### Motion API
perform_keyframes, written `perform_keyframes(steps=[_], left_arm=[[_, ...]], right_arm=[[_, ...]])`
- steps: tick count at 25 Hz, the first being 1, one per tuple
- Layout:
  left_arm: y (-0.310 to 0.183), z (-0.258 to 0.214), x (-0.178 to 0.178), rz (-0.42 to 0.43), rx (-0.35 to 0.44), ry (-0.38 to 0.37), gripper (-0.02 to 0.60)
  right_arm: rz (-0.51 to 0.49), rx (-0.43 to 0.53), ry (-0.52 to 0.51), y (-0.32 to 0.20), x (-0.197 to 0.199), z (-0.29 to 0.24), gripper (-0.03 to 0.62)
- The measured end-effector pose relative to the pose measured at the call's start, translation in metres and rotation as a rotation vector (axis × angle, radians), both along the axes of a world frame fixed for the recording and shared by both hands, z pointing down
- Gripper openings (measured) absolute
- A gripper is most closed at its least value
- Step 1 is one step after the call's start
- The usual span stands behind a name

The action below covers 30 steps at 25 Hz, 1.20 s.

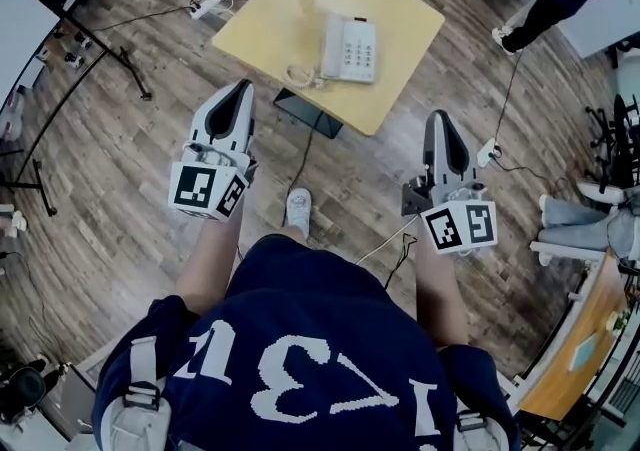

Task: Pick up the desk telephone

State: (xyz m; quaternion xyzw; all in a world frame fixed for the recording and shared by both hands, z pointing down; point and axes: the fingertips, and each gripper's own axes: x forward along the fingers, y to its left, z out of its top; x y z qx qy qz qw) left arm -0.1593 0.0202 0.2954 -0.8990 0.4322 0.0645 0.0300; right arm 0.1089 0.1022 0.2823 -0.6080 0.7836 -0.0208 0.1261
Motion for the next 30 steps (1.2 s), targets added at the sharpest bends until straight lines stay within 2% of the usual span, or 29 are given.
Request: perform_keyframes(steps=[9,18,22,30], left_arm=[[-0.104,0.0,0.015,0.043,0.003,-0.006,0.021],[-0.153,0.029,0.024,0.047,-0.068,-0.012,0.021],[-0.167,0.04,0.032,0.025,-0.103,-0.008,0.021],[-0.223,0.021,0.056,-0.051,-0.07,0.014,0.021]], right_arm=[[0.051,-0.019,-0.013,-0.097,0.02,0.008,0.028],[0.046,-0.085,-0.033,-0.141,0.024,0.031,0.028],[0.017,-0.114,-0.04,-0.163,0.034,0.042,0.028],[-0.089,-0.07,-0.031,-0.246,0.061,0.024,0.028]])
